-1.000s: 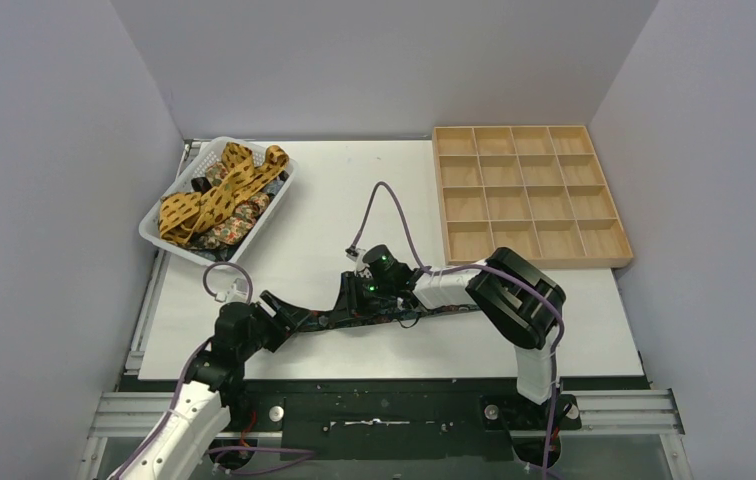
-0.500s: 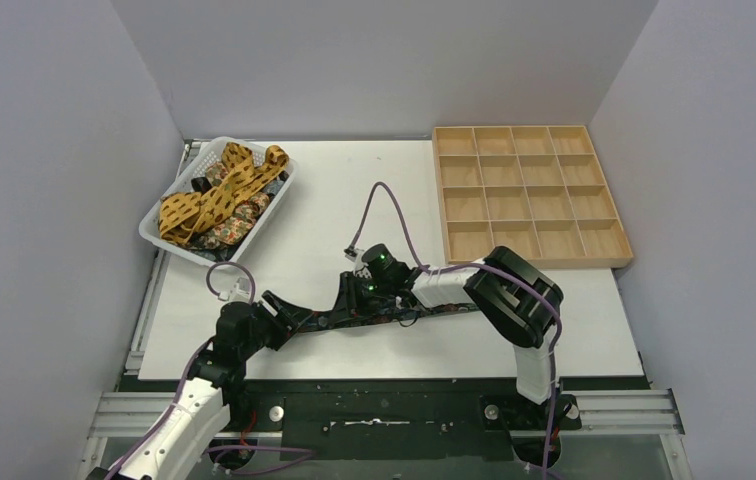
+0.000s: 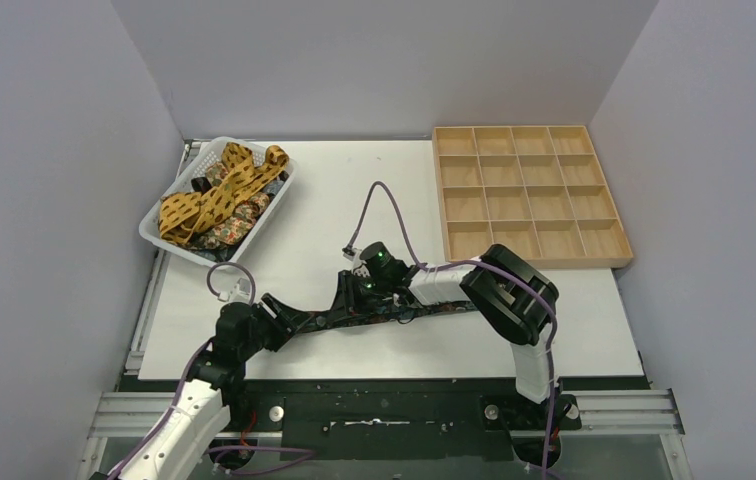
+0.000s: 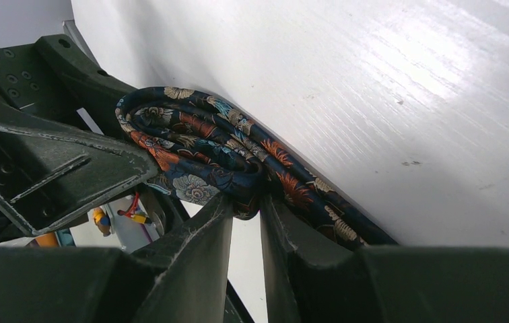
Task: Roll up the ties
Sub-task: Roll the tie at the center of the board.
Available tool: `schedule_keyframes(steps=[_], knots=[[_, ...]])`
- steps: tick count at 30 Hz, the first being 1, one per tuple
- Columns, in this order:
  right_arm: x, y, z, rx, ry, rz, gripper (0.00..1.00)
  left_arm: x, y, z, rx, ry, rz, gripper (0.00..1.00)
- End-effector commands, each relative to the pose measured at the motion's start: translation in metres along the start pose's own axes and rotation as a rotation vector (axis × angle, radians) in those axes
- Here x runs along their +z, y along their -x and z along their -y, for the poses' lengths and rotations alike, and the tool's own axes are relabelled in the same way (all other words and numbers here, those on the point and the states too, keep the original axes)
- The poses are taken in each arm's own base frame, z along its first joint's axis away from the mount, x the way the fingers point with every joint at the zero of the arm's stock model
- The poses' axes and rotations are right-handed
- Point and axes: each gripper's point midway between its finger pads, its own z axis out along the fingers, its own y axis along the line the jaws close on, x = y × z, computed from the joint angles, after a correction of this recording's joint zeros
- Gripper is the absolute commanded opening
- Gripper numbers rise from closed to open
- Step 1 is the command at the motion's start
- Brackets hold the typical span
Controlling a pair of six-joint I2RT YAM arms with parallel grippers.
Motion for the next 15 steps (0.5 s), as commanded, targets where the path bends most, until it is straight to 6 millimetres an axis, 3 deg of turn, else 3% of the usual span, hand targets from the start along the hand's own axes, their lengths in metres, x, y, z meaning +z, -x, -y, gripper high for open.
schedule_keyframes(steps=[1, 9, 15], knots=[[0.006, -0.005, 0.0219, 0.041, -0.079, -0.018, 0.24, 0.0005, -0.0002, -0.0034, 0.004, 0.012, 0.0, 0.52], [0.0083, -0.0056, 0.0279, 0.052, -0.104, -0.027, 0.24, -0.0031, 0.001, 0.0022, 0.015, 0.002, -0.003, 0.59], [0.0089, -0.0075, 0.0294, 0.05, -0.104, -0.037, 0.24, -0.0055, -0.0014, -0.0023, 0.034, 0.01, -0.006, 0.53]])
